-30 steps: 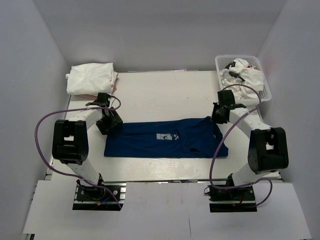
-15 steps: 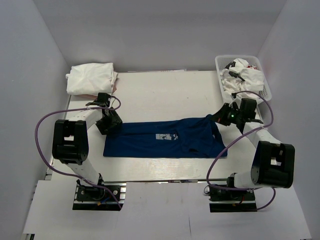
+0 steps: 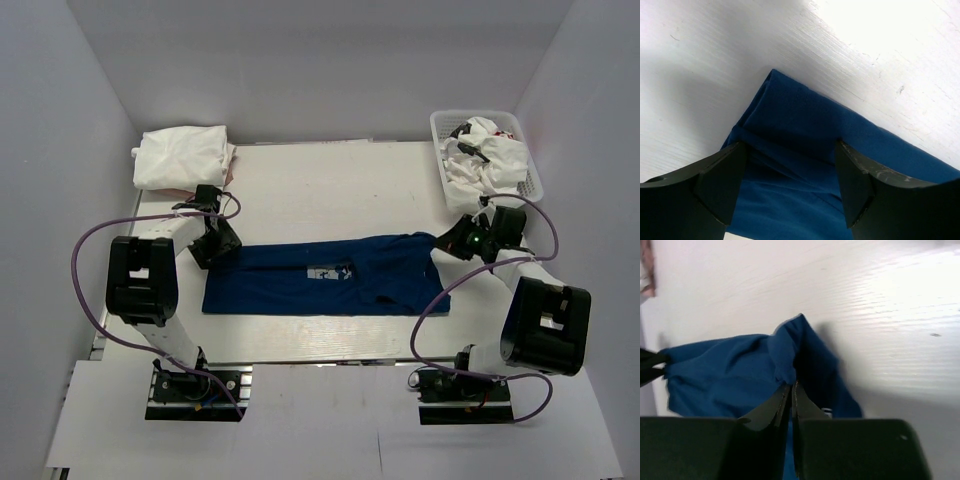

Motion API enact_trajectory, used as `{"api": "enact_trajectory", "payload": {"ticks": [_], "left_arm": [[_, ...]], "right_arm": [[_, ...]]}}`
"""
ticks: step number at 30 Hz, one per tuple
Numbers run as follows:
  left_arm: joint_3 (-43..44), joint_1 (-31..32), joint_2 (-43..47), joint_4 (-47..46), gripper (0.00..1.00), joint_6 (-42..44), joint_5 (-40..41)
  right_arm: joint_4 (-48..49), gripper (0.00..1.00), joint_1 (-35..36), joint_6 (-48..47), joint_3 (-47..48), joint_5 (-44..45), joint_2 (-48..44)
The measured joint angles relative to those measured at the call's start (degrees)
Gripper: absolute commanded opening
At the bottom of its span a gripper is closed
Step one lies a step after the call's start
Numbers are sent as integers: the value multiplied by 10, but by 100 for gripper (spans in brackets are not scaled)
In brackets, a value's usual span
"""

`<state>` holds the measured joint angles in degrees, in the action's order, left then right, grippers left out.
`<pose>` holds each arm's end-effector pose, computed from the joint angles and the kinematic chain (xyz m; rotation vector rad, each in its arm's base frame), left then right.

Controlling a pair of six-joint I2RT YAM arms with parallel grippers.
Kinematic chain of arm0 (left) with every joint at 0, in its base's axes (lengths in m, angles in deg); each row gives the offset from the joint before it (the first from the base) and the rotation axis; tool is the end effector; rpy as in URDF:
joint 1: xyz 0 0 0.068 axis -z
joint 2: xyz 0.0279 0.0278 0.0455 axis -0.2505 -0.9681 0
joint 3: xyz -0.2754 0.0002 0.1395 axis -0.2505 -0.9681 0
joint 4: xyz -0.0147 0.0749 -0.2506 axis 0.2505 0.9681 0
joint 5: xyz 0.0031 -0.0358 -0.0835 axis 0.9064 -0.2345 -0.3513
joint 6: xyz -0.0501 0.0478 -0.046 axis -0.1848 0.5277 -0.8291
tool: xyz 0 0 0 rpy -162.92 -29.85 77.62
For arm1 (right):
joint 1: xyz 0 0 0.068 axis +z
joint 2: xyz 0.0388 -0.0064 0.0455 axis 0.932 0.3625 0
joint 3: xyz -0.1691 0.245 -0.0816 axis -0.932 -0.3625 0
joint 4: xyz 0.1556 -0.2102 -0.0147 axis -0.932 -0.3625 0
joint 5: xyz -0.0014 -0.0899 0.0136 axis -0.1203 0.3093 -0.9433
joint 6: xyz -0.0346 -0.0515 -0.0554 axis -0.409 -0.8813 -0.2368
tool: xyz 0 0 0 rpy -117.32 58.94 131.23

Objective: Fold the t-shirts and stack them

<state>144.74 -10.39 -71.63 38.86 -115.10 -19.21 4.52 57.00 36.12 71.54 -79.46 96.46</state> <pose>0.3331 -0.0132 0.1645 -0.8338 2.7417 0.0782 0.2991 -0.0197 0.2053 0.3251 2.2063 0.7832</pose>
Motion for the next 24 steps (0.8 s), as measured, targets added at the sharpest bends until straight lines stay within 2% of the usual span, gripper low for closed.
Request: {"api": "enact_trajectory", "payload": {"ticks": [1, 2, 4, 5, 6, 10, 15, 24], "left_arm": [[0, 0, -1, 1, 80, 0, 1], [1, -1, -2, 2, 80, -1, 2], [2, -2, -3, 3, 80, -1, 5], [3, -4, -3, 3, 80, -1, 6], [3, -5, -3, 3, 80, 0, 7], [2, -8, -2, 3, 80, 1, 6], [3, -9, -1, 4, 82, 7, 4], [19, -13, -1, 16, 99, 12, -3]], "right_arm": [[-9, 20, -3, -3, 0, 19, 0], [-16, 43, -6, -4, 1, 33, 1], [-31, 56, -10, -11, 5, 58, 8], [-40, 78, -11, -15, 10, 65, 14], [-51, 90, -11, -16, 18, 70, 21], [-79, 90, -8, -36, 47, 77, 28], [-111, 90, 21, -47, 82, 77, -8], [-147, 90, 184, -40, 80, 85, -72]]}}
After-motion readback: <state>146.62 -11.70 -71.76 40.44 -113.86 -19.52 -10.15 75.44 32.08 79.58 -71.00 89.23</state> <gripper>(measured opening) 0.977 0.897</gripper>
